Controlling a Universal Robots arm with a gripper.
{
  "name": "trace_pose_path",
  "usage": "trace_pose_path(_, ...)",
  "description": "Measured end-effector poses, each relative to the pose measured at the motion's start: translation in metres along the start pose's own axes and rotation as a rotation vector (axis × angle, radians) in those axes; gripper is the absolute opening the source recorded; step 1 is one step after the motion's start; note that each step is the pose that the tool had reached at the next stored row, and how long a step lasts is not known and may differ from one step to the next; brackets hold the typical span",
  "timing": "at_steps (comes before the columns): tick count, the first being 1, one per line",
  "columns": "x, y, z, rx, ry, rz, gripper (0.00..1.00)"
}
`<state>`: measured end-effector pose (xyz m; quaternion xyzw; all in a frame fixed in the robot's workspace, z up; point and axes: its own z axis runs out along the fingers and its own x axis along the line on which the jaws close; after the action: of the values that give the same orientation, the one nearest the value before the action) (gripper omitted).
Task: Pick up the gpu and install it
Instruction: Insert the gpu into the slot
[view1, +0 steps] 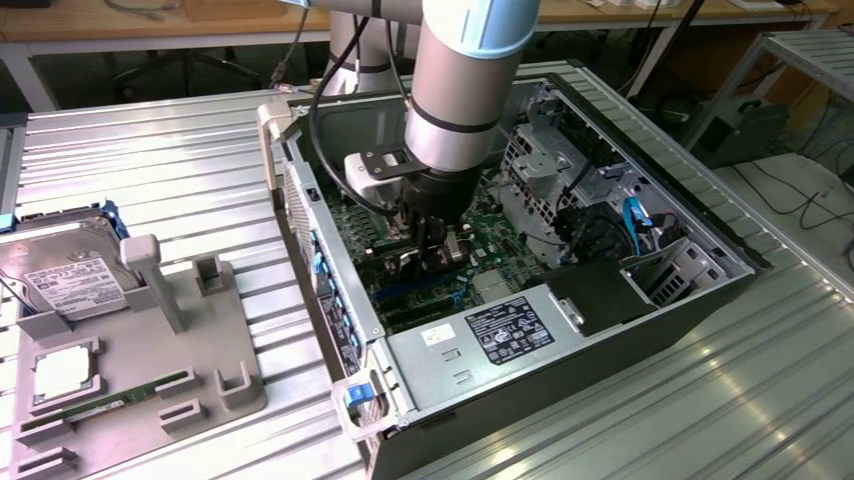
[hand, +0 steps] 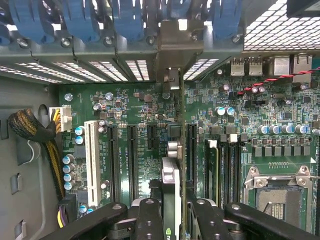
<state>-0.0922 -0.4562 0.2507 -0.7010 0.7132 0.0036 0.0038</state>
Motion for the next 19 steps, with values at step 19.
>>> trace_pose_path(19, -0.0003, 0.0001, 0.0020, 0.0000, 0.0001, -0.001, 0.27)
